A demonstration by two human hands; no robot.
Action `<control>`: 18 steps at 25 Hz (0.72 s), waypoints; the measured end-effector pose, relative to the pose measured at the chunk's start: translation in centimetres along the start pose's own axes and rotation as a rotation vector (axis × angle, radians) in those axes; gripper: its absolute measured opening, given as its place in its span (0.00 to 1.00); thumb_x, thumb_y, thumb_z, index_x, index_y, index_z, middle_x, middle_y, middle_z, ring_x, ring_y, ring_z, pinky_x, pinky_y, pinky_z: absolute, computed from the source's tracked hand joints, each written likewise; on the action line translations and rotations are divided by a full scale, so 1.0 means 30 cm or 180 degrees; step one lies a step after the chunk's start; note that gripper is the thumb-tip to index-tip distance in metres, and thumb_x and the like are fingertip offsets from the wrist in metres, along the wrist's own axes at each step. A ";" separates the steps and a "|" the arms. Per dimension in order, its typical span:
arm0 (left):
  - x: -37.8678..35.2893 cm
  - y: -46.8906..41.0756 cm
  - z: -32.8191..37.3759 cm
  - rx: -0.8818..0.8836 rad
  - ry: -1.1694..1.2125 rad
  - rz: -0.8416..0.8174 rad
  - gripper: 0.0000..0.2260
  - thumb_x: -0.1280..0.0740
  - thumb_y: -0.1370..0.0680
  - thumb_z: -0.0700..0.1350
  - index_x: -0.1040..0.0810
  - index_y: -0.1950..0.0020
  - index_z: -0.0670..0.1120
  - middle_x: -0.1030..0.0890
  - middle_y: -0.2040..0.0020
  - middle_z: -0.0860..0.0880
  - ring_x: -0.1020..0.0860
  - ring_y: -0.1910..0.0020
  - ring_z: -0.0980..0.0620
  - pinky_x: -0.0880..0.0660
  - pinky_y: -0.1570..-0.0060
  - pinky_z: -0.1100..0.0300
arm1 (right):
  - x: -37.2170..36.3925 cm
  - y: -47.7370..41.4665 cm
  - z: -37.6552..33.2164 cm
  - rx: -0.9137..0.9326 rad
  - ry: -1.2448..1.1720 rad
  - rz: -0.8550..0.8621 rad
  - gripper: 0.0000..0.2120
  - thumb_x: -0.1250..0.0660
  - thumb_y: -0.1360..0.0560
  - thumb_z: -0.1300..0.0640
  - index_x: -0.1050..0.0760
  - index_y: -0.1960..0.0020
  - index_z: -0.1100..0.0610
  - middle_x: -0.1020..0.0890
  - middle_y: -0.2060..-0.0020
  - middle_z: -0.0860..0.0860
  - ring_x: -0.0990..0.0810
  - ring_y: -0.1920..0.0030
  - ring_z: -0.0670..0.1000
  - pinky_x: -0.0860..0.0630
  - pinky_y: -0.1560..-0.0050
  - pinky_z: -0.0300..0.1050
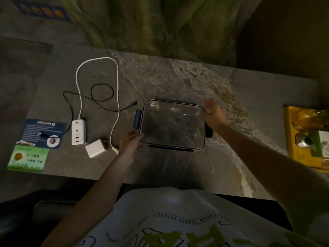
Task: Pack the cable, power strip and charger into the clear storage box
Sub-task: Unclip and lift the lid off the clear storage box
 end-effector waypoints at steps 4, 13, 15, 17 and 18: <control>-0.037 0.047 -0.043 0.0437 0.0381 0.0036 0.16 0.27 0.28 0.44 0.23 0.43 0.40 0.21 0.58 0.45 0.22 0.62 0.51 0.24 0.64 0.58 | -0.051 -0.073 -0.113 0.0476 0.0520 -0.0663 0.20 0.38 0.21 0.55 0.32 0.30 0.57 0.23 0.39 0.56 0.22 0.49 0.53 0.31 0.62 0.37; -0.191 0.152 -0.124 0.0729 0.1447 -0.0045 0.04 0.32 0.25 0.35 0.24 0.58 0.43 0.22 0.57 0.44 0.22 0.58 0.51 0.22 0.52 0.57 | -0.137 -0.128 -0.216 0.0870 0.1175 -0.1368 0.24 0.39 0.20 0.51 0.36 0.27 0.59 0.27 0.33 0.61 0.26 0.36 0.60 0.31 0.38 0.46; -0.191 0.155 -0.127 0.0673 0.1469 -0.0023 0.04 0.32 0.26 0.34 0.23 0.56 0.43 0.21 0.55 0.43 0.21 0.57 0.50 0.21 0.51 0.56 | -0.130 -0.126 -0.205 0.0840 0.1087 -0.1365 0.24 0.39 0.20 0.52 0.37 0.26 0.58 0.28 0.31 0.60 0.28 0.34 0.59 0.32 0.38 0.45; -0.181 0.145 -0.127 0.0611 0.1431 0.0019 0.06 0.34 0.25 0.32 0.23 0.56 0.43 0.20 0.56 0.43 0.21 0.57 0.50 0.21 0.52 0.56 | -0.115 -0.117 -0.184 0.0801 0.1063 -0.1337 0.24 0.38 0.20 0.52 0.37 0.26 0.57 0.29 0.31 0.59 0.28 0.33 0.59 0.32 0.38 0.44; -0.179 0.137 -0.122 0.0560 0.1371 0.0014 0.08 0.35 0.25 0.31 0.23 0.56 0.44 0.20 0.56 0.44 0.21 0.57 0.50 0.22 0.52 0.57 | -0.107 -0.113 -0.169 0.0755 0.1070 -0.1321 0.24 0.38 0.20 0.53 0.37 0.27 0.56 0.28 0.31 0.59 0.28 0.34 0.59 0.32 0.39 0.44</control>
Point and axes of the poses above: each hand's wrist, its own y-axis away from the middle knuckle, its own x-axis out of the back of the hand, z = x × y, the point moved 2 cm from there along -y, towards the middle knuckle
